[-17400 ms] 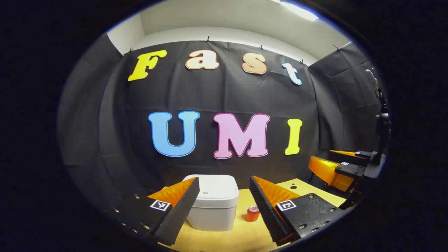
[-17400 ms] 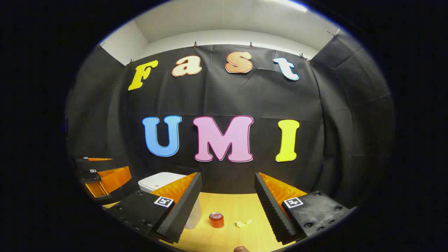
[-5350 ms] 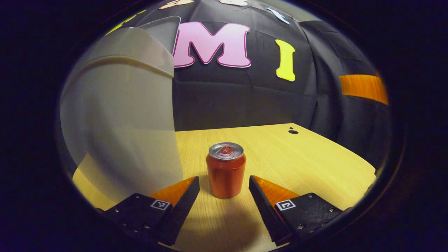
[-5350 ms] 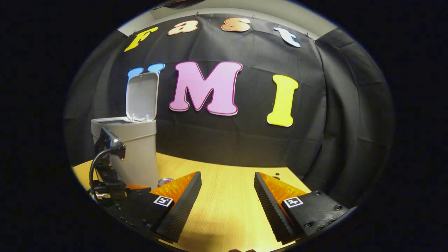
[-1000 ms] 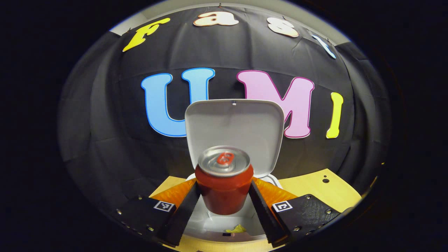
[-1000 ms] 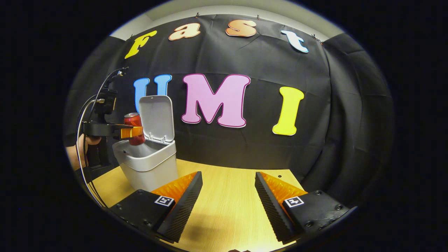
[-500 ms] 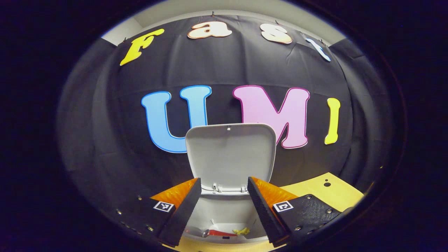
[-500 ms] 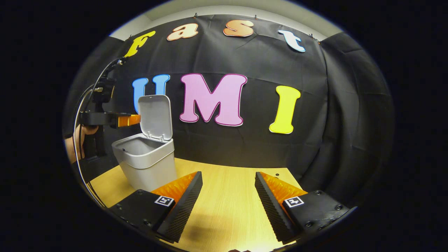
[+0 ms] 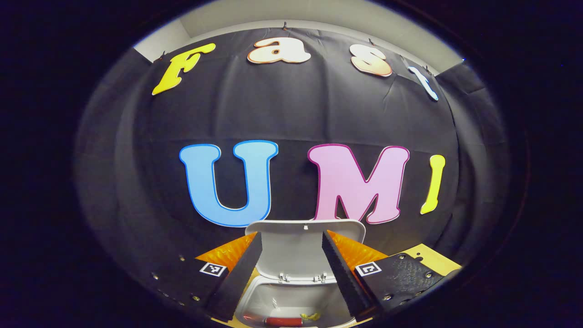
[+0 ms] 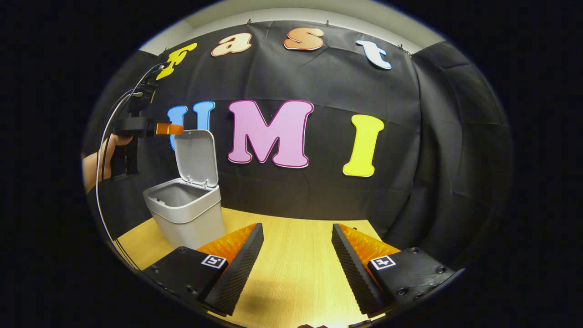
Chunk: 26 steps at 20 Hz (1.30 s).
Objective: Press the lid of the desktop garbage bin to open it, pick up the crumpled paper on the desktop and throw it into the bin, then pick up the pop can on the desktop and drop it into the bin, and finally close the garbage bin lid.
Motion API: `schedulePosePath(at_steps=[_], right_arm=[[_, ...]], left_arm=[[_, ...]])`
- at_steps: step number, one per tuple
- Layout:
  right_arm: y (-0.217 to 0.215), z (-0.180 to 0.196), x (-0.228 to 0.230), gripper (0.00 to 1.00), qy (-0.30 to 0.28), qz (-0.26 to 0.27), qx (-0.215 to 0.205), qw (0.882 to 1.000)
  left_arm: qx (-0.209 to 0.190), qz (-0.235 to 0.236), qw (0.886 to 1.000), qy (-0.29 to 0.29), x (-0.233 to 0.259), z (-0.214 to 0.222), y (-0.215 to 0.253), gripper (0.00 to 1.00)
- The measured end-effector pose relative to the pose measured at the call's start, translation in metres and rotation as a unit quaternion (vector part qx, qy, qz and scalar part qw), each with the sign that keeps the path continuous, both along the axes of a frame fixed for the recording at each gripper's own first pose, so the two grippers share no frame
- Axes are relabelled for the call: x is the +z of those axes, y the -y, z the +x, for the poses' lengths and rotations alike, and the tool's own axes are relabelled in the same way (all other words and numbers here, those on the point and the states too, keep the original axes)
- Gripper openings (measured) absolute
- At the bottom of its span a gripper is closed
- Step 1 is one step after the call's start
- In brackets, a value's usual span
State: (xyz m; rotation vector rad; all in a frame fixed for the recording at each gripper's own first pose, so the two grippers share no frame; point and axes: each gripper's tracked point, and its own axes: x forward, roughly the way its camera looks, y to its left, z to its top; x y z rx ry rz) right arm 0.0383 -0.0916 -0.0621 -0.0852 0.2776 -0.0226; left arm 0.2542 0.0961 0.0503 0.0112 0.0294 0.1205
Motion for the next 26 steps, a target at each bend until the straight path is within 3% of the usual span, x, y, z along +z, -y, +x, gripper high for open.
schedulePosePath(at_steps=[8,12,17,26], right_arm=[[-0.002,-0.023,-0.005,0.98,-0.017,-0.008,-0.003,1.0],[0.004,-0.044,-0.017,0.98,-0.04,-0.006,-0.016,0.999],[0.002,-0.051,-0.019,0.98,-0.045,0.0,-0.025,0.999],[-0.013,-0.045,-0.024,0.98,-0.042,0.013,-0.015,0.999]], left_arm=[[-0.042,0.029,0.999,-0.004,0.018,0.054,0.004,0.87],[-0.065,0.033,0.996,-0.041,0.0,0.06,0.022,0.87],[-0.066,-0.006,0.997,-0.04,-0.003,0.045,0.022,0.88],[-0.058,-0.011,0.996,-0.059,-0.031,-0.027,0.028,0.88]])
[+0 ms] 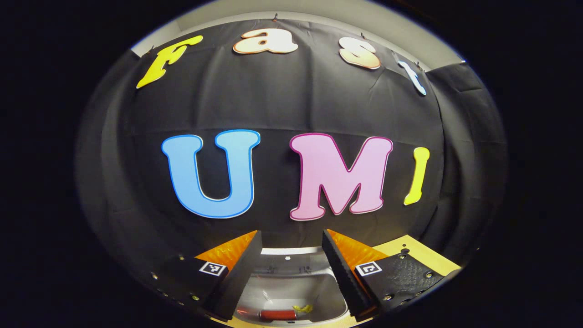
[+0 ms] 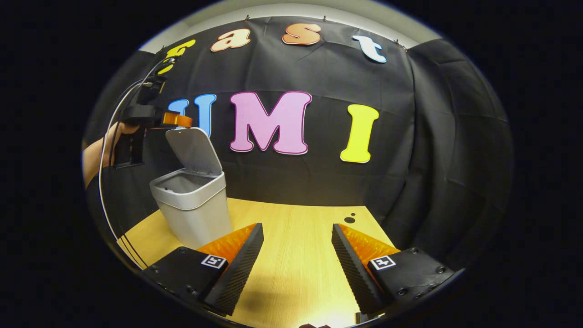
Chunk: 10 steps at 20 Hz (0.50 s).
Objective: Press the lid of the desktop garbage bin to open it, pick up the crumpled paper on the desktop and throw it into the bin, then pick up the pop can on the desktop and drop it into the bin, and finally close the garbage bin lid.
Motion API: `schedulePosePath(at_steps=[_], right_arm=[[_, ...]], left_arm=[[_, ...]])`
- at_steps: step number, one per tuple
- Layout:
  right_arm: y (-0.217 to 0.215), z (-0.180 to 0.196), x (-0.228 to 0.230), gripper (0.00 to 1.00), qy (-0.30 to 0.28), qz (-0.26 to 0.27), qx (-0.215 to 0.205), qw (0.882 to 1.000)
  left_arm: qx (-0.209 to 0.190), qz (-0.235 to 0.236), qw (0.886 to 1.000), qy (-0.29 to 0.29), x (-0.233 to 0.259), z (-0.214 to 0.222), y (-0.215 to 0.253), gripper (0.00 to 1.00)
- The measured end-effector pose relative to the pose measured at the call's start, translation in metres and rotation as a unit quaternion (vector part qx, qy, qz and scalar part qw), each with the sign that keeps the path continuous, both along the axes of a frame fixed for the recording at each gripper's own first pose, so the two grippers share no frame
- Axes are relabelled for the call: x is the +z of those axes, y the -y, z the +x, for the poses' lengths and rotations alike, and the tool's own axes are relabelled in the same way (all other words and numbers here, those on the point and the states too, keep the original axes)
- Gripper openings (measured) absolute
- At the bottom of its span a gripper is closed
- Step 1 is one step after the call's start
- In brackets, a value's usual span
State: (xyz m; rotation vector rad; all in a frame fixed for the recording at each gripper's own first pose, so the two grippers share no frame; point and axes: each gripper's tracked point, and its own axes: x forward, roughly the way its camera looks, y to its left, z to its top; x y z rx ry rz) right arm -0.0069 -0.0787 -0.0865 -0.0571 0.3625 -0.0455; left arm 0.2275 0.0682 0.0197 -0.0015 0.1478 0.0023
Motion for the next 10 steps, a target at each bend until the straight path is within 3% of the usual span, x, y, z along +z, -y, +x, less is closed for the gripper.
schedulePosePath(at_steps=[10], right_arm=[[-0.02,0.001,-0.014,0.98,-0.013,0.004,0.026,1.0]], left_arm=[[-0.007,0.012,0.997,-0.082,-0.084,-0.053,0.01,0.9]])
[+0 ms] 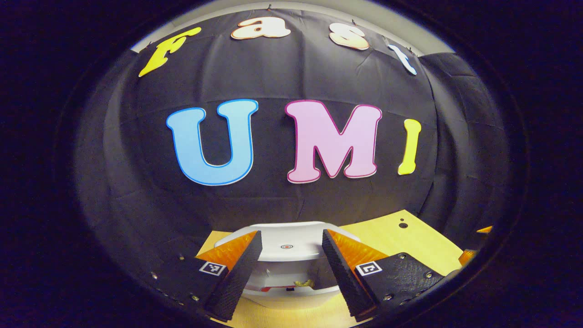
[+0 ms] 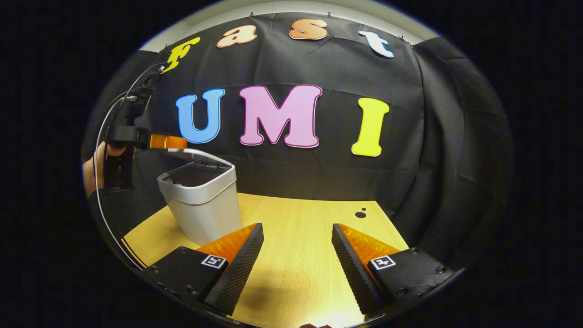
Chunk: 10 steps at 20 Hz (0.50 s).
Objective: Press the lid of the desktop garbage bin to open it, pick up the crumpled paper on the desktop and throw it into the bin, then pick up the pop can on the desktop and drop it into the bin, and finally close the garbage bin lid.
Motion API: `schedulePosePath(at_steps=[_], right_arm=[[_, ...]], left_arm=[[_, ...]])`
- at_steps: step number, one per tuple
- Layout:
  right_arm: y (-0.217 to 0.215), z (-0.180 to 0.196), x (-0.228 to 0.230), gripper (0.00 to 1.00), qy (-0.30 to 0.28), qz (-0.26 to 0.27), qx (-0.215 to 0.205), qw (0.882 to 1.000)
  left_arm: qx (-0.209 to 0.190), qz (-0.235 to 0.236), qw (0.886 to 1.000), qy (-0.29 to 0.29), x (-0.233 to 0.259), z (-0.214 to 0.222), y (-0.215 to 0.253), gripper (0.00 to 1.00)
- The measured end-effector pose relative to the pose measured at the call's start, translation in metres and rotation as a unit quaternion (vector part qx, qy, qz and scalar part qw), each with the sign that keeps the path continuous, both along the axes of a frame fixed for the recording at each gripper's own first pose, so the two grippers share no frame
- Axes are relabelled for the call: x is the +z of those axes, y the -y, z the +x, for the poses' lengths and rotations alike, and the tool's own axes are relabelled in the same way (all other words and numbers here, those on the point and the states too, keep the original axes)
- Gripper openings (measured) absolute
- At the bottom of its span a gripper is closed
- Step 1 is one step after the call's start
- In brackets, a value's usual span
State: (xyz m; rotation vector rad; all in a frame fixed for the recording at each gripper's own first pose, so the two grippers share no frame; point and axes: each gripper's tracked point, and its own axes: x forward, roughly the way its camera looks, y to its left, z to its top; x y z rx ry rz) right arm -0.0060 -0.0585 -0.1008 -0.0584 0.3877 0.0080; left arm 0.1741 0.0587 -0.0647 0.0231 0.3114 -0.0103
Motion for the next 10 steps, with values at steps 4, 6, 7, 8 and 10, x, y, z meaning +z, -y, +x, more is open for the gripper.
schedulePosePath(at_steps=[4,6,7,8,10], right_arm=[[0.0,0.003,-0.003,0.98,-0.001,-0.003,0.004,1.0],[0.001,0.002,-0.004,0.98,-0.002,-0.002,0.001,1.0],[0.001,0.003,-0.005,0.98,-0.003,-0.001,0.0,1.0],[0.002,0.004,-0.005,0.98,-0.004,-0.004,0.001,1.0],[0.009,0.007,0.0,0.98,0.002,-0.006,-0.005,1.0]], left_arm=[[0.009,-0.012,0.999,-0.031,-0.042,-0.008,0.001,0.88],[0.013,-0.015,0.999,-0.047,-0.06,-0.013,-0.001,0.88],[0.012,-0.016,0.999,-0.039,-0.06,-0.014,0.0,0.88],[0.008,-0.013,0.999,-0.032,-0.061,-0.014,0.001,0.88],[0.0,0.003,1.0,-0.025,-0.062,-0.014,0.002,0.88]])
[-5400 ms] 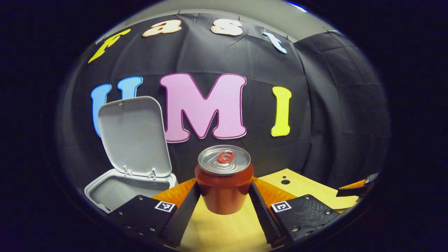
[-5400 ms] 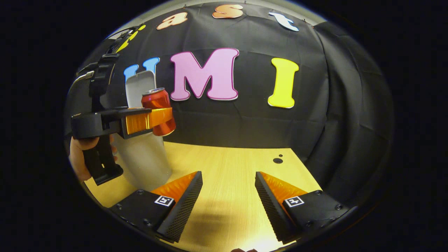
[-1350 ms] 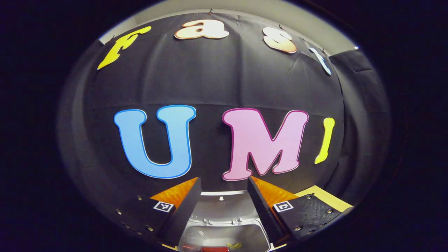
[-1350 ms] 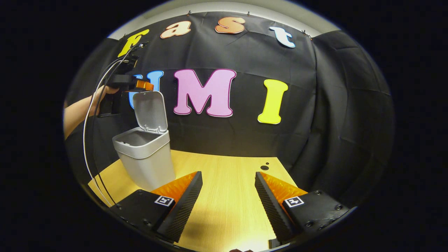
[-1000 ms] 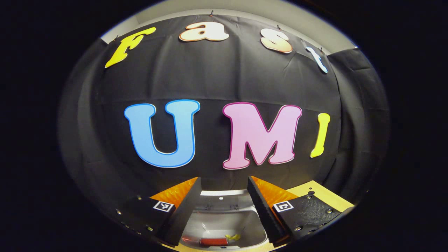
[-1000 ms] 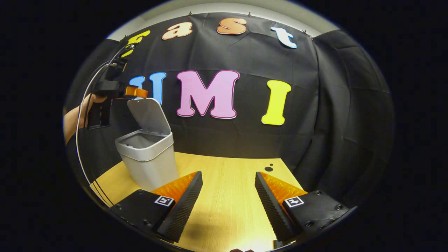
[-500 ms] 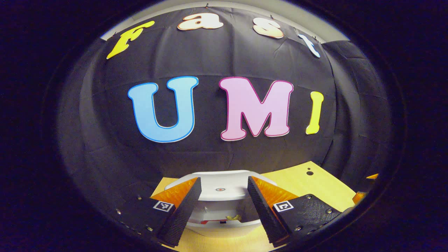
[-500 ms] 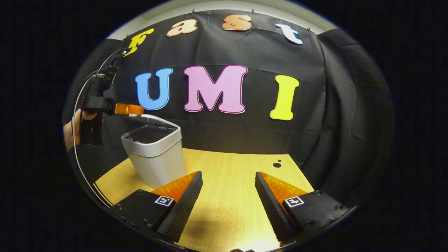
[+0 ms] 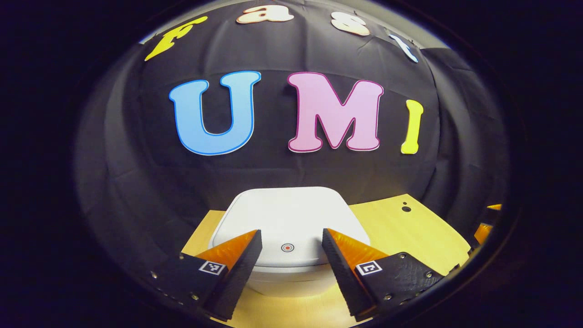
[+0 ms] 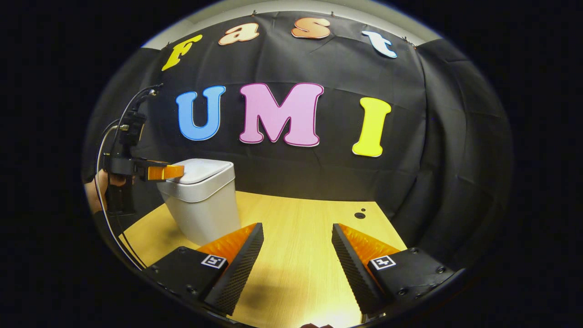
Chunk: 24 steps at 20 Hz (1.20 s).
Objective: Press the lid of the desktop garbage bin to open it, pick up the crumpled paper on the desktop and throw it into the bin, then pick up the pop can on the desktop and drop it into the bin, and finally close the garbage bin lid.
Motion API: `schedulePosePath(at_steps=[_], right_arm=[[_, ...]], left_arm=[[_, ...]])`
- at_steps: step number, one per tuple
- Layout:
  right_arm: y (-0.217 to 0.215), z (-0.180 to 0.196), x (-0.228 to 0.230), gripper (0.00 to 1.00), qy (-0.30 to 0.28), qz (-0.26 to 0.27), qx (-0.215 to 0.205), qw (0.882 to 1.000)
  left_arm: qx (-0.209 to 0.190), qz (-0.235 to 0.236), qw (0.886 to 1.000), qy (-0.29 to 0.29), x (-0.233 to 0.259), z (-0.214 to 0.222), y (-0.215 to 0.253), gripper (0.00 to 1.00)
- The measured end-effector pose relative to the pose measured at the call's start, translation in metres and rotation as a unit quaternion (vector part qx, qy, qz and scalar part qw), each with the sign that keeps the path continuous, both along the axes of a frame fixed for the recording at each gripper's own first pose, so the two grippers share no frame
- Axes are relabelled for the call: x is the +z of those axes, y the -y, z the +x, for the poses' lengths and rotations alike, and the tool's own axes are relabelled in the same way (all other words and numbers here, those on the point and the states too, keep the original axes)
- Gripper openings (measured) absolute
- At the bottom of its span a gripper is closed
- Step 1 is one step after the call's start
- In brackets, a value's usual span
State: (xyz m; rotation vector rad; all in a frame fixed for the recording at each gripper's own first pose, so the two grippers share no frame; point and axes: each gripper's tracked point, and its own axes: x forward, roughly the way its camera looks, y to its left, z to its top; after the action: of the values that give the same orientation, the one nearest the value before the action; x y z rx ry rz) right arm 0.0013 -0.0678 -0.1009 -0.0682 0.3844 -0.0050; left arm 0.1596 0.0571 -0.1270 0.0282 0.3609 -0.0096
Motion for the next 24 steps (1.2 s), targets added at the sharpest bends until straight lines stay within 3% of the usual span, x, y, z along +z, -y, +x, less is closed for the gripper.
schedulePosePath(at_steps=[6,10,15,17,24], right_arm=[[0.004,0.007,-0.005,0.98,-0.004,0.008,-0.011,1.0],[-0.001,0.008,-0.012,0.98,-0.011,0.007,-0.004,1.0],[-0.006,0.012,-0.006,0.98,-0.003,0.006,0.005,1.0],[-0.007,0.016,0.0,0.98,0.004,0.008,0.008,1.0],[-0.012,0.025,0.02,0.98,0.024,0.03,0.02,0.999]], left_arm=[[0.005,0.01,1.0,0.018,-0.006,-0.002,0.001,0.89],[0.014,-0.003,1.0,0.027,-0.009,-0.002,0.001,0.9],[0.016,0.014,0.999,0.03,-0.002,0.0,0.002,0.9],[0.037,0.026,0.998,0.04,0.01,0.0,-0.006,0.89],[0.025,0.037,0.991,0.123,0.091,-0.017,0.034,0.89]])
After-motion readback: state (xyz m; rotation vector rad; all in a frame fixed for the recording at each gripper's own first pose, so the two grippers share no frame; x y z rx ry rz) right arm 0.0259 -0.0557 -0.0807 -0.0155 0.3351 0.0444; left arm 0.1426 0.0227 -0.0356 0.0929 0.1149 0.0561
